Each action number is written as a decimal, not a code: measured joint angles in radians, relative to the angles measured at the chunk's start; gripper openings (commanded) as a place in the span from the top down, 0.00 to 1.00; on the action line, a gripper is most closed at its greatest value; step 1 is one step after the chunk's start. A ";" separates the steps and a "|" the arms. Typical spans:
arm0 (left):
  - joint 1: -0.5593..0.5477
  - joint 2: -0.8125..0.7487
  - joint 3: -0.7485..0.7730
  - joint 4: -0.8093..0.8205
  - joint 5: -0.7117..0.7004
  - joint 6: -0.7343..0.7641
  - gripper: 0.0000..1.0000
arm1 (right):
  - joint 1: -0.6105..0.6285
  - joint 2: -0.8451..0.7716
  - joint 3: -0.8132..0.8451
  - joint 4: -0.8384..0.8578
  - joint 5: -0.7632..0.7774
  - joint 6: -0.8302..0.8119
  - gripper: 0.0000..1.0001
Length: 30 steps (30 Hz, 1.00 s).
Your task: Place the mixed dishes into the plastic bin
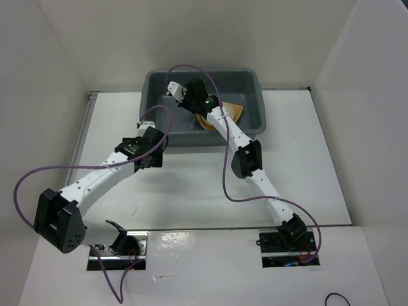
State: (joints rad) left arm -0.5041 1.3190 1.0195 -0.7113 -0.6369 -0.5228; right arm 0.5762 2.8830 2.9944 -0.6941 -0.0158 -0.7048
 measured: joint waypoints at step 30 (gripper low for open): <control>0.038 0.006 0.002 -0.023 0.006 -0.002 0.00 | 0.004 0.005 0.037 -0.084 -0.098 -0.008 0.64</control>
State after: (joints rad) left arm -0.4660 1.3254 1.0214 -0.7345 -0.6304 -0.5247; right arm 0.5804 2.8883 3.0310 -0.7784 -0.1143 -0.7132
